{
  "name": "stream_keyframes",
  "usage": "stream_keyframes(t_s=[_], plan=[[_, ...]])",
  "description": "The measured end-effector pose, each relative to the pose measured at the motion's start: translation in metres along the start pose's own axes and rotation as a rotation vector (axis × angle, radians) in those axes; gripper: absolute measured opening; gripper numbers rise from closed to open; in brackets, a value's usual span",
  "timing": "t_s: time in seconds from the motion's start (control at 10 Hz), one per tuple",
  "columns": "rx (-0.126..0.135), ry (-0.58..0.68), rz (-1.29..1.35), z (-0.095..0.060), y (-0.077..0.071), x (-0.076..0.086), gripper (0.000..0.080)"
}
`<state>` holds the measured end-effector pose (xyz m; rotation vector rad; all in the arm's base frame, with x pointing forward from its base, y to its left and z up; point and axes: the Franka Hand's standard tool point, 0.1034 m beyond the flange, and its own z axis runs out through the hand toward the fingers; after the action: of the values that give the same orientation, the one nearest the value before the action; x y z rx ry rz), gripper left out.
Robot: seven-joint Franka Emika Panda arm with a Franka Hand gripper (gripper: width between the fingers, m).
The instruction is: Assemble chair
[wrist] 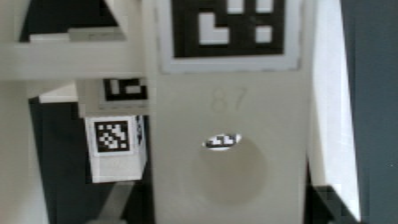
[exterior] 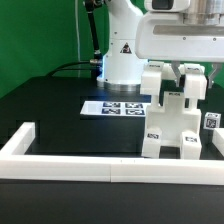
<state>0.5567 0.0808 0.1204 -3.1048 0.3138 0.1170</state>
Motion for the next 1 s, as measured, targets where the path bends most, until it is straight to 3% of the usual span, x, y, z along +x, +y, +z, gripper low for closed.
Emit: stream_keyframes(t_s=[0.4,1.0], plan=[[0.001,0.005,0.013,0.0008,-0.0084,-0.0069,0.0288],[0.002,0.007,0.012,0.0007,-0.0084,-0.0061,0.0288]])
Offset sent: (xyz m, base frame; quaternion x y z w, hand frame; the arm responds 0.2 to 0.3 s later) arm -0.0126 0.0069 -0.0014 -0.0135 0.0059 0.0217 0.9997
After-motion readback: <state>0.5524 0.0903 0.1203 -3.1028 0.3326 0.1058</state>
